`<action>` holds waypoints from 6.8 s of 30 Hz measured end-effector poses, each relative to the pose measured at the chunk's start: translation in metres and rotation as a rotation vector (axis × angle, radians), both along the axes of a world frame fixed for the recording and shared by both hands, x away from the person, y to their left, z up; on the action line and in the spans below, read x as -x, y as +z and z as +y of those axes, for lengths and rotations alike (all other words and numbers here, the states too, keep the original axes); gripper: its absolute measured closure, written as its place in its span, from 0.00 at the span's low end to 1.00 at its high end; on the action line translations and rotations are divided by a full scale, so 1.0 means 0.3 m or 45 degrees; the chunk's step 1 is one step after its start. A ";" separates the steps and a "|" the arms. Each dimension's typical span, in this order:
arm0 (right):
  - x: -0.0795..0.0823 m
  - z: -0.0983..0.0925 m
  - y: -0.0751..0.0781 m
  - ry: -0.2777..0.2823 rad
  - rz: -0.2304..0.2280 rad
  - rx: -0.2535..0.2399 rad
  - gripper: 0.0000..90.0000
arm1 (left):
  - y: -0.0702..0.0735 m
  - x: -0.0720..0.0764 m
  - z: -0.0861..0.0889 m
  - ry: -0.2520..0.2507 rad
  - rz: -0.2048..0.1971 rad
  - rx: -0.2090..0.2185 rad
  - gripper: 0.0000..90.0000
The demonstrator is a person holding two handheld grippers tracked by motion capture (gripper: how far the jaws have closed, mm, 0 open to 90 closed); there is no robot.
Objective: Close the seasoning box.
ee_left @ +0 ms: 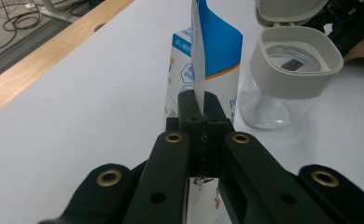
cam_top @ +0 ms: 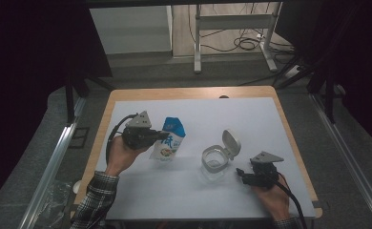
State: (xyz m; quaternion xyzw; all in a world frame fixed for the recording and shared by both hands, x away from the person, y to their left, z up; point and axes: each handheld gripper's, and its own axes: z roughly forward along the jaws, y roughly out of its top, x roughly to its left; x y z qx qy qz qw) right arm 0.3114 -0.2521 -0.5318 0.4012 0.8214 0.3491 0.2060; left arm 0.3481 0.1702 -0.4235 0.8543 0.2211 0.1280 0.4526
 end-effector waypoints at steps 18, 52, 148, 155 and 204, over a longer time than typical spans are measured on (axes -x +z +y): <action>-0.001 0.000 0.002 -0.007 0.002 0.004 0.31 | 0.010 0.078 -0.038 -0.053 0.014 -0.001 1.00; 0.151 0.095 0.053 0.237 -0.005 -0.054 0.31 | 0.020 0.190 -0.121 -0.097 0.056 0.012 1.00; 0.208 0.570 -0.012 0.358 -0.373 -0.167 0.46 | 0.186 0.275 -0.207 -0.123 0.086 0.059 1.00; 0.212 0.573 -0.013 0.349 -0.397 -0.175 0.46 | 0.184 0.269 -0.211 -0.123 0.106 0.073 1.00; 0.210 0.580 -0.015 0.406 -0.138 -0.384 0.57 | 0.158 0.116 -0.299 -0.179 0.204 -0.170 1.00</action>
